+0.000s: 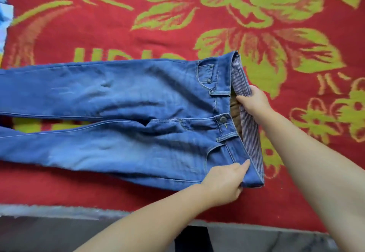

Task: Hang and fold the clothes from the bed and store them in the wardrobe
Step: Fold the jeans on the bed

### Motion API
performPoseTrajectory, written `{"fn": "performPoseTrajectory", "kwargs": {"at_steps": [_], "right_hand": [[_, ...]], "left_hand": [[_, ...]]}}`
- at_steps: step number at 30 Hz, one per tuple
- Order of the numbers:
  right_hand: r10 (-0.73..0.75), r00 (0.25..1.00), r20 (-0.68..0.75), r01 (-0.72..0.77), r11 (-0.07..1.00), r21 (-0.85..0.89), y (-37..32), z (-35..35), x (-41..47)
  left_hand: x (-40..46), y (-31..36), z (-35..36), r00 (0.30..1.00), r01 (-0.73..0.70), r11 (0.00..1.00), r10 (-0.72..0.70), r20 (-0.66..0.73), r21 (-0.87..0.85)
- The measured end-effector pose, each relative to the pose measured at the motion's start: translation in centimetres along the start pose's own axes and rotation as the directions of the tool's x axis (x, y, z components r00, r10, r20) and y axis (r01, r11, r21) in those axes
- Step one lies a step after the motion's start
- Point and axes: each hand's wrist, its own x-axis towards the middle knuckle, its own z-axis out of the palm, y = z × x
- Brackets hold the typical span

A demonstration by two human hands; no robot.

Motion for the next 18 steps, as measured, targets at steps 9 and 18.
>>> {"fn": "performPoseTrajectory", "kwargs": {"at_steps": [9, 18], "right_hand": [[0.033, 0.963, -0.268, -0.091, 0.974, -0.208, 11.0, -8.9, -3.8], [0.205, 0.958, -0.199, -0.163, 0.965, 0.206, 7.6, -2.4, -1.6]], "left_hand": [[2.0, 2.6, 2.0, 0.987, -0.018, 0.994, 0.035, 0.159, -0.109], [0.8, -10.1, -5.5, 0.801, 0.436, 0.893, -0.329, -0.501, 0.111]]}}
